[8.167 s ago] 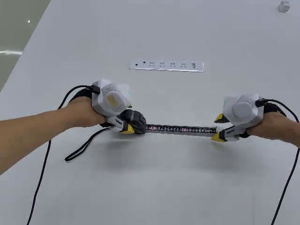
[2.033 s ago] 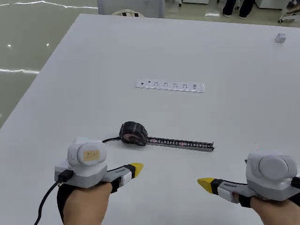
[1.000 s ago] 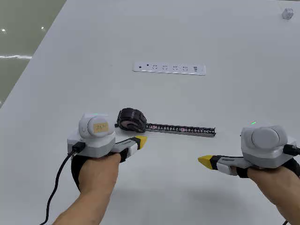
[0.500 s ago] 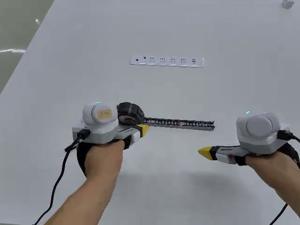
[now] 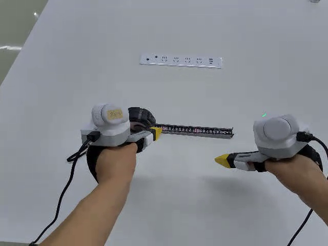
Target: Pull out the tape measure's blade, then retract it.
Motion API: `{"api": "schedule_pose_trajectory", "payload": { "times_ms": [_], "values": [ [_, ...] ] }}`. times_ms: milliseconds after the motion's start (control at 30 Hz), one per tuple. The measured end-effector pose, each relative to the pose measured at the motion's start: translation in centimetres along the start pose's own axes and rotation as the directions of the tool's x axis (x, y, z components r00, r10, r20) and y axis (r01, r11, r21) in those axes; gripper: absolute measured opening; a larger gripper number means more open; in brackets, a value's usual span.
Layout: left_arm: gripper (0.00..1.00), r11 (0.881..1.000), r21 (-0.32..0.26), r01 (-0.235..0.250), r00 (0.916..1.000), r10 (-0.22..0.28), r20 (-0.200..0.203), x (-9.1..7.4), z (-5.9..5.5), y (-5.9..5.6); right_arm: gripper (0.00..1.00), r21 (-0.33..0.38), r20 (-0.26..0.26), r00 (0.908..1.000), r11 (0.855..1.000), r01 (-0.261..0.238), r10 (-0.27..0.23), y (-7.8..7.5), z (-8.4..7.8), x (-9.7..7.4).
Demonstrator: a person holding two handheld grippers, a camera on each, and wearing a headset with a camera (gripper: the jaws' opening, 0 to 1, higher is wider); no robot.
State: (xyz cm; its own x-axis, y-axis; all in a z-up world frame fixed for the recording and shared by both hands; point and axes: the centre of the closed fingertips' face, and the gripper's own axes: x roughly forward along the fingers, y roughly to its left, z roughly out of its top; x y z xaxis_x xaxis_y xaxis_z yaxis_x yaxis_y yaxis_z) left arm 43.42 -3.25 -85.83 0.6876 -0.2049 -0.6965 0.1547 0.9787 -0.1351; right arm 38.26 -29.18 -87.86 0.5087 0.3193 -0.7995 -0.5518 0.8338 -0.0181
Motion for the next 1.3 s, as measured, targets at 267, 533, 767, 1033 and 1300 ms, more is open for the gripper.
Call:
{"api": "schedule_pose_trajectory", "payload": {
  "times_ms": [267,533,767,1033,1300],
  "values": [
    [0.90,1.000,-0.012,0.000,1.0000,0.000,-0.003,1.2,0.2,-0.1,0.82,-0.107,-0.044,0.9987,0.994,-0.031,0.026,-0.4,-0.3,0.9],
    [0.89,1.000,-0.021,-0.001,1.0000,0.000,-0.007,2.0,0.4,-0.3,0.78,-0.178,-0.061,0.9969,0.982,-0.059,0.049,-1.1,-0.2,1.4],
    [0.88,1.000,-0.023,0.002,0.9999,-0.003,-0.016,2.9,0.4,-0.4,0.74,-0.267,-0.077,0.9930,0.958,-0.108,0.090,-1.9,0.0,2.1],
    [0.87,1.000,-0.023,-0.002,0.9997,0.002,-0.025,3.5,0.3,-0.1,0.65,-0.378,-0.098,0.9866,0.912,-0.158,0.131,-2.3,0.6,2.8],
    [0.84,1.000,-0.027,-0.004,0.9997,0.003,-0.025,4.2,0.6,0.1,0.54,-0.509,-0.153,0.9764,0.835,-0.210,0.152,-3.0,0.6,3.5]
  ]
}}
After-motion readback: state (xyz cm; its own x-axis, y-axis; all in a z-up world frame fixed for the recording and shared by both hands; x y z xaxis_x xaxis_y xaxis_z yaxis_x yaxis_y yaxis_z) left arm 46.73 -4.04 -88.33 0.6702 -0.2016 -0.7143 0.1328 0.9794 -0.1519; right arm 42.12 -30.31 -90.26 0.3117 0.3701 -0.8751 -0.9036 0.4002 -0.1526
